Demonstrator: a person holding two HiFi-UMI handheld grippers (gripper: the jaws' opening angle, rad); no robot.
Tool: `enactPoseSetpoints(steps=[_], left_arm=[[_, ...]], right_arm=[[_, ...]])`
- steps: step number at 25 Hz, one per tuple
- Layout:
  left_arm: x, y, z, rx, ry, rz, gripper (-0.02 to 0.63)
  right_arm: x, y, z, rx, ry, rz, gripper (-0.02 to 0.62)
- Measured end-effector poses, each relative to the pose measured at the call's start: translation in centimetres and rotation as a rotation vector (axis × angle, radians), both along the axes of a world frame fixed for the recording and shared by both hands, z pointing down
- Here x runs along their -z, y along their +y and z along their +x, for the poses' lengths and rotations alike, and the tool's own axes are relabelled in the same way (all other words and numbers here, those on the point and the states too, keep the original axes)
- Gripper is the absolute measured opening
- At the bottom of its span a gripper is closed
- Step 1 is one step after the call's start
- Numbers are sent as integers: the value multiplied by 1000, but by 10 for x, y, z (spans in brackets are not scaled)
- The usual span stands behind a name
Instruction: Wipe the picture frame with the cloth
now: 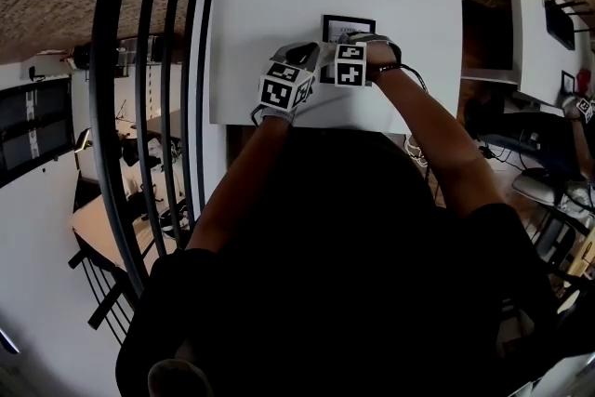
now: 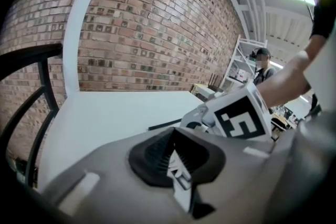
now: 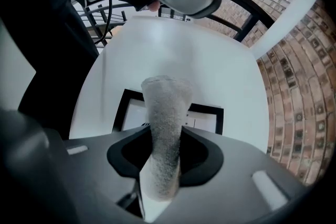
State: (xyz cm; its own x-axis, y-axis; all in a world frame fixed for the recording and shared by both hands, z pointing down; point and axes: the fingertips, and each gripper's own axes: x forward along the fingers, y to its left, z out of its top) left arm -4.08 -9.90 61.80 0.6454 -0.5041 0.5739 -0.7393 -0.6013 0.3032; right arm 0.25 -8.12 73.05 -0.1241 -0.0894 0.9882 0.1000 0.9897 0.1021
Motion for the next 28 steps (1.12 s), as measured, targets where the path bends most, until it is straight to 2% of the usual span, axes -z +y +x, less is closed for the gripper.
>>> enactPoseSetpoints(steps=[14,20,22,25,28], left_arm=[[1,-6,56,-131,-1,8,0],[0,-5,61,-141,-14,2,0],[0,-6,57,-130,-18,3,0],[-1,-9,45,-104,-32,7,0],[-1,-14,29,-68,-55,14,0]], right_arm=[[0,6,82,-126,50,1,129],[-2,10,121,-168,95,-7,129],[3,9,120,-190,72,-8,129],[19,7,95,-235,-28,-17,129],[32,9,57,-203,-92,-18,129]])
